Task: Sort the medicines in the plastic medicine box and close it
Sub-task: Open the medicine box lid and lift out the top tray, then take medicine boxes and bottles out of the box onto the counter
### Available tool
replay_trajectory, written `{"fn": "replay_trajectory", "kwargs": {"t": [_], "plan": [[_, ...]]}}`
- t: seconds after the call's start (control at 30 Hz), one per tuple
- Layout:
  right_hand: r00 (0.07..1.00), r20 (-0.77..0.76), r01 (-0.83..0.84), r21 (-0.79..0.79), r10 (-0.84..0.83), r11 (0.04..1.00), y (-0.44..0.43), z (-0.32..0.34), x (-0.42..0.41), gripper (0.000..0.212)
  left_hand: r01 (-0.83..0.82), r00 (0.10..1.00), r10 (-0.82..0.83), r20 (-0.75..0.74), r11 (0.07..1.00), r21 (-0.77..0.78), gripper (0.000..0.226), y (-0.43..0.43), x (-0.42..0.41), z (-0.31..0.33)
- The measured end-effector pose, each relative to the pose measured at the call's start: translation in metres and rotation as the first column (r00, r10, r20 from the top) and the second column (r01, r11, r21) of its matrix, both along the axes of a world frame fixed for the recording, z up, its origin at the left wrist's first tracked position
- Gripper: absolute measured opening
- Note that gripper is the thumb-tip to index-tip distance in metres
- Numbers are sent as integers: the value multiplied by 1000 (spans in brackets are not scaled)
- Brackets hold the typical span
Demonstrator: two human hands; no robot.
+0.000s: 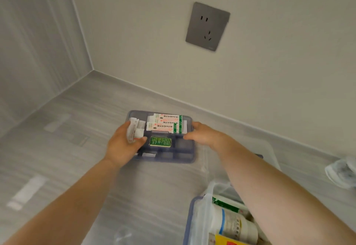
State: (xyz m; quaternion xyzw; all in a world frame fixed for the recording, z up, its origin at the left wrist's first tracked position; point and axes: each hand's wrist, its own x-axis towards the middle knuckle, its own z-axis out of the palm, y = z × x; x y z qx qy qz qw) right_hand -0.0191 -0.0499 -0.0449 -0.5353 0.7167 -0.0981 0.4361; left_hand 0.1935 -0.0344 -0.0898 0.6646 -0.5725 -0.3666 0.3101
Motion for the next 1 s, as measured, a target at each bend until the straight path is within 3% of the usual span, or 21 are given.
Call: {"fn": "replay_trajectory", "kwargs": {"t": [0.17,0.27,0.33,0.4,0.5,0.57,0.63,0.73,0.77,0.87,1.0], "plan": [[998,-67,-17,-20,16,1000,5,5,-3,62,51,959,-50,278,999,6,66,3,3,-3],[994,-111,-18,-178,-2,984,21,26,-8,64,56,939,-29,342,996,-69,56,16,0,14],[998,-48,17,-355,-37,935,44,47,-14,55,49,969,7,246,974,-219,38,40,-11,32],[995,51,102,-493,-88,864,78,70,-28,43,94,994,-67,90,934,-346,21,74,-28,51],[989,-23,95,-662,-148,744,144,101,-60,32,195,966,-247,-81,894,-403,19,126,-54,75],[978,-19,132,-718,-209,684,191,113,-79,22,293,934,-350,-68,862,-414,23,153,-70,80],[979,-20,141,-661,-205,737,230,111,-84,29,399,907,-420,41,821,-409,27,178,-85,79],[987,-153,-26,-411,-41,911,273,83,-79,22,518,855,-444,267,750,-411,25,208,-101,75],[983,-185,-69,-330,8,941,282,74,-75,25,512,858,-424,290,756,-407,25,213,-103,73],[966,-225,-167,-176,125,970,292,51,-68,63,489,871,-432,233,805,-337,29,213,-103,73],[974,-213,-124,-212,78,969,289,51,-65,68,515,852,-436,291,800,-308,35,212,-104,72]]}}
